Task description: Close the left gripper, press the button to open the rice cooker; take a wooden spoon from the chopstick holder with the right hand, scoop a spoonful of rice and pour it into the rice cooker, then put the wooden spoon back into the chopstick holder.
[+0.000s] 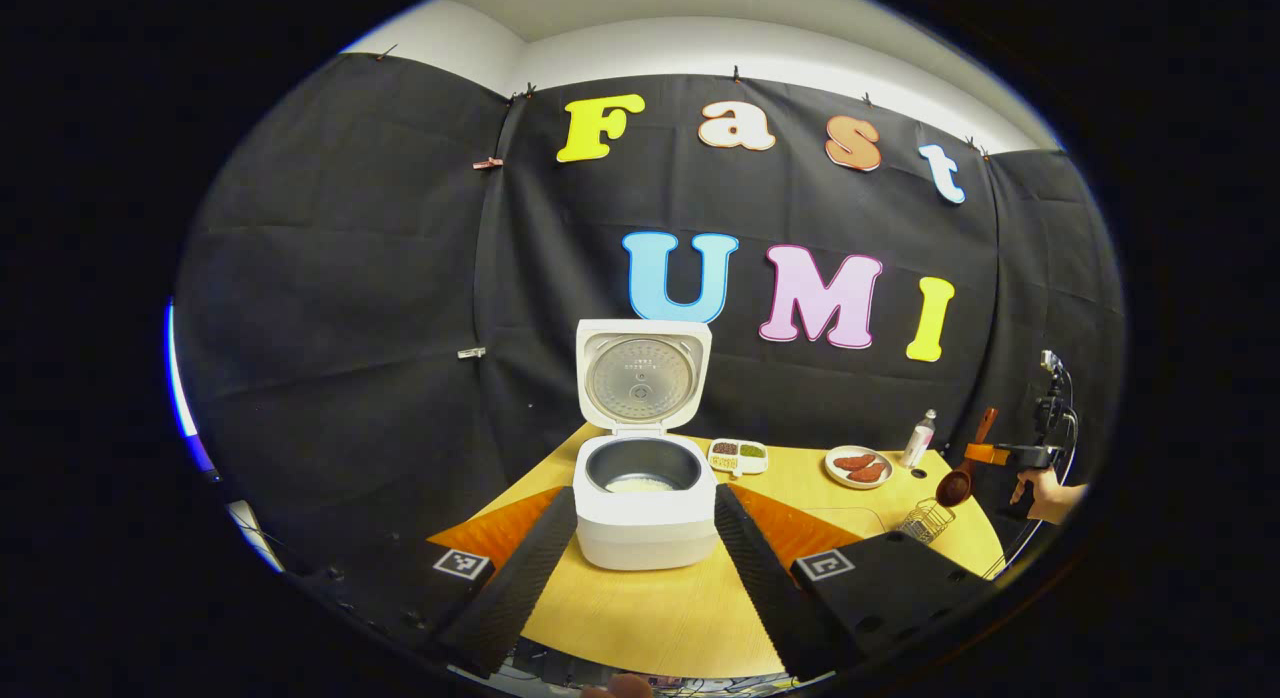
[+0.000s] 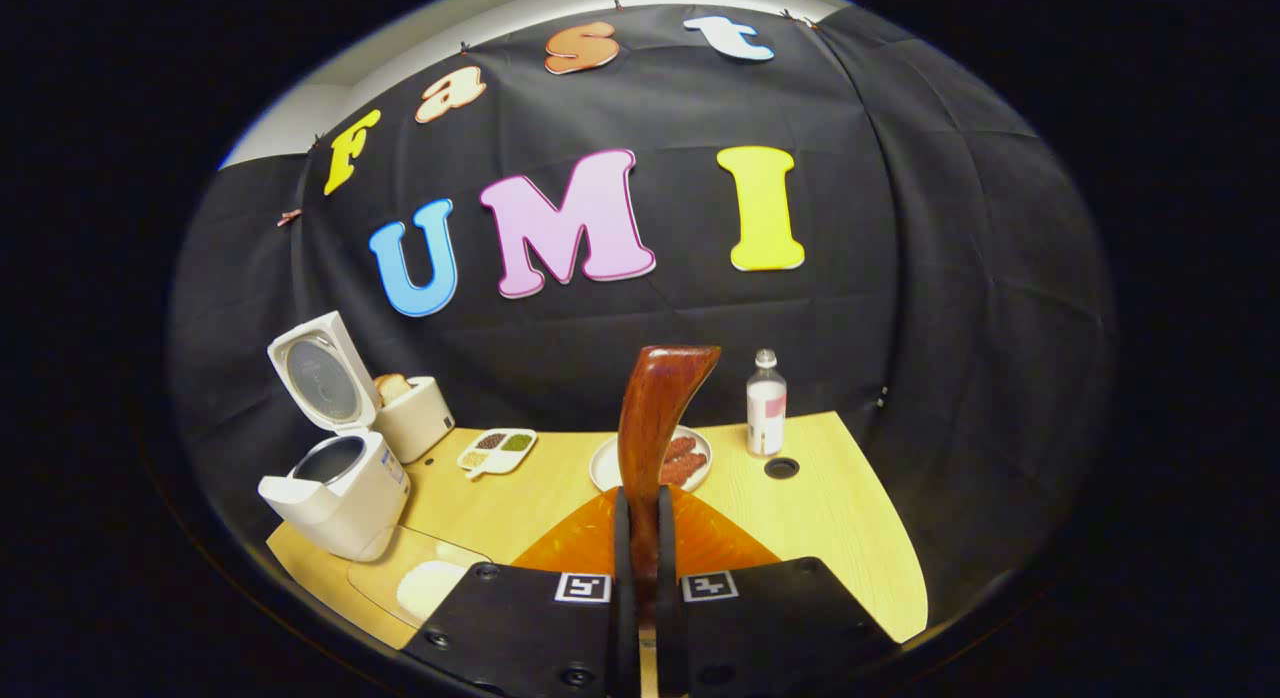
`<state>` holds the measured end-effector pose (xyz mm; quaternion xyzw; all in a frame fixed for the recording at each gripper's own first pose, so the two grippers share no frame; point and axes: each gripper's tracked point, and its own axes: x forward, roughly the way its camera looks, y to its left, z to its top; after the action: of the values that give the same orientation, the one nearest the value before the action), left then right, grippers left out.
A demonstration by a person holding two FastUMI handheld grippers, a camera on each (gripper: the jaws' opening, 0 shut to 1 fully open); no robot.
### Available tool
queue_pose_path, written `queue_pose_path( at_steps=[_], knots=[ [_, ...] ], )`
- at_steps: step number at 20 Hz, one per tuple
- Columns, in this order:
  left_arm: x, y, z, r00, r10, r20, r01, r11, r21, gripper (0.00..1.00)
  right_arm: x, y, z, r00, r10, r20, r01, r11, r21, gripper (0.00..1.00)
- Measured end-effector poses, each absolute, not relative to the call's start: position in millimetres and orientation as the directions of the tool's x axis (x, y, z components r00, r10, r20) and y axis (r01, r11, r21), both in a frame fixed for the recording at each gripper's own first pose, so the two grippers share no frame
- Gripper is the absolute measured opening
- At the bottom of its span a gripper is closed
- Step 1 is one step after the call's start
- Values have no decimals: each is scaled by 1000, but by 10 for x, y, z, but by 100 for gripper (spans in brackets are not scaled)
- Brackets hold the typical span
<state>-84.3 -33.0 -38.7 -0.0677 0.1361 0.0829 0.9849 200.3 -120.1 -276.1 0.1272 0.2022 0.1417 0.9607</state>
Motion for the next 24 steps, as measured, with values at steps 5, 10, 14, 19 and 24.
queue_pose_path(
  at_steps=[5,10,14,19,24],
  knots=[
    [-1010,-324,-253,942,189,-277,-223,970,-95,95,1986,-1145,-3303,847,324,-421,-198,928,315,11],
    [-1098,-255,-296,929,212,-304,-251,963,-97,95,1969,-1197,-3628,833,290,-472,-99,916,388,12],
    [-1038,-233,-310,931,197,-307,-236,967,-95,95,1891,-1353,-3673,833,251,-492,-28,909,416,22],
    [-875,-238,-240,947,152,-282,-188,977,-104,95,1731,-1542,-3466,853,212,-478,12,906,424,73],
    [-640,-193,-128,970,106,-219,-134,984,-121,95,1465,-1711,-3048,882,146,-448,53,915,401,93]
  ],
)
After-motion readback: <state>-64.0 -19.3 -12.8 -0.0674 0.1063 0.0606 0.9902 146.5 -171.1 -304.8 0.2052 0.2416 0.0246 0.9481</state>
